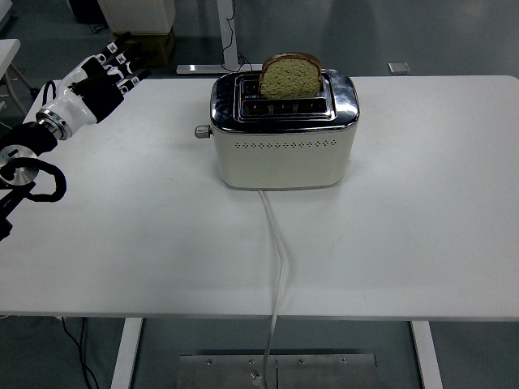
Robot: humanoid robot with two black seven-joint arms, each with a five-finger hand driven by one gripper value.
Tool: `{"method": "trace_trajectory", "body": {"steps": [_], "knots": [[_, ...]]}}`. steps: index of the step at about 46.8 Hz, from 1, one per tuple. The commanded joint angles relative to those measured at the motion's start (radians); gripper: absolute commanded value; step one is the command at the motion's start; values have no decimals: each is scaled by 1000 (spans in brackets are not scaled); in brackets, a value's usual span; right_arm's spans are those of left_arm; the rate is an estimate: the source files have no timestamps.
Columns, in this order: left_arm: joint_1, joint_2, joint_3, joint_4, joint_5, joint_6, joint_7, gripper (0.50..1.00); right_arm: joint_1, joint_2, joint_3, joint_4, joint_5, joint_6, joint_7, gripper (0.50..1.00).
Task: Press down toaster
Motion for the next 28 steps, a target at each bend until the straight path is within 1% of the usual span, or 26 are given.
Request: {"method": "trace_trajectory", "body": {"steps": [1,2,8,14,21,24,28], "knots": [[-5,35,6,-62,23,31,22,1000,0,0,0,0,0,0,0,1000],[-13,85,9,-132,46,57,54,1000,0,0,0,0,0,0,0,1000],[-50,170,24,-235,71,63,96,1000,0,0,0,0,0,0,0,1000],[-93,241,77,-306,111,53,105,1000,0,0,0,0,0,0,0,1000],[-142,296,141,-393,252,43,106,1000,0,0,0,0,0,0,0,1000],[-163,313,175,-416,324,11,119,1000,0,0,0,0,0,0,0,1000],[-191,327,216,-421,411,-53,142,1000,0,0,0,0,0,0,0,1000]]}}
